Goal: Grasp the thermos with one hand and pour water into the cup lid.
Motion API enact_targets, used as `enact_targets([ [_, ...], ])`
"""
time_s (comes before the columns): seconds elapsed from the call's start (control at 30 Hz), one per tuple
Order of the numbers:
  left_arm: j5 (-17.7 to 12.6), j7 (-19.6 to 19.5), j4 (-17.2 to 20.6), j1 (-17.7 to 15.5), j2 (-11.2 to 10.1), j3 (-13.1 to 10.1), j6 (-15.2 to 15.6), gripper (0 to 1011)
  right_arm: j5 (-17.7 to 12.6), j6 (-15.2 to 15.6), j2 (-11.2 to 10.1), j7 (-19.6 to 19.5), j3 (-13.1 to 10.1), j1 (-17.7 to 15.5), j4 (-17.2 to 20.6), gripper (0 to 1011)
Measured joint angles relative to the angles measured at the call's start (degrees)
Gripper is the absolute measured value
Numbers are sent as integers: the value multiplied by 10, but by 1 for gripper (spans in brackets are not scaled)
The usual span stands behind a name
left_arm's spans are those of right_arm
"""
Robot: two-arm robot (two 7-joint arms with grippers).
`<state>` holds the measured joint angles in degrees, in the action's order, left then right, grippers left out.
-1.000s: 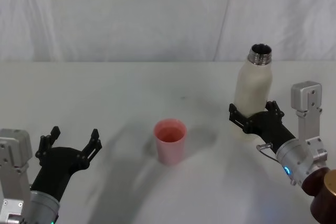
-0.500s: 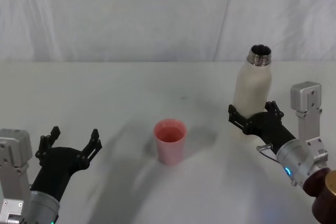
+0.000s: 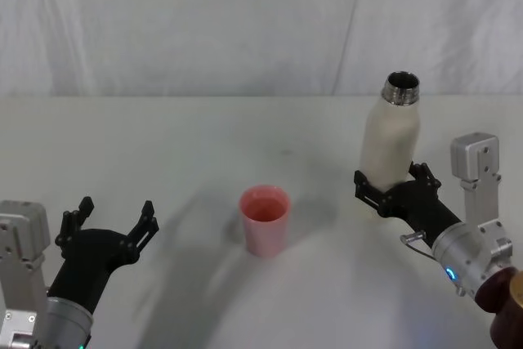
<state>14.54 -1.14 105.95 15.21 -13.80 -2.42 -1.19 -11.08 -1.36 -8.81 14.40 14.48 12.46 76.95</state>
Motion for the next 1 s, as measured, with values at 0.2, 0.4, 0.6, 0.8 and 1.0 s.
enact_targets([
  [0.2, 0, 0, 0, 0, 0, 0, 0, 1001, -3, 1, -4, 1, -1, -8, 8, 1000],
  [0.4, 0, 0, 0, 0, 0, 0, 0, 1001, -8, 1, -9, 3, -4, -19, 20, 1000],
  [0.6, 0, 0, 0, 0, 0, 0, 0, 1001, -13, 3, -15, 4, -7, -34, 42, 1000],
  [0.8, 0, 0, 0, 0, 0, 0, 0, 1001, -17, 6, -24, -4, -15, -66, 87, 1000],
  [1.0, 0, 0, 0, 0, 0, 0, 0, 1001, -13, -7, -26, -23, -23, -106, 140, 1000],
])
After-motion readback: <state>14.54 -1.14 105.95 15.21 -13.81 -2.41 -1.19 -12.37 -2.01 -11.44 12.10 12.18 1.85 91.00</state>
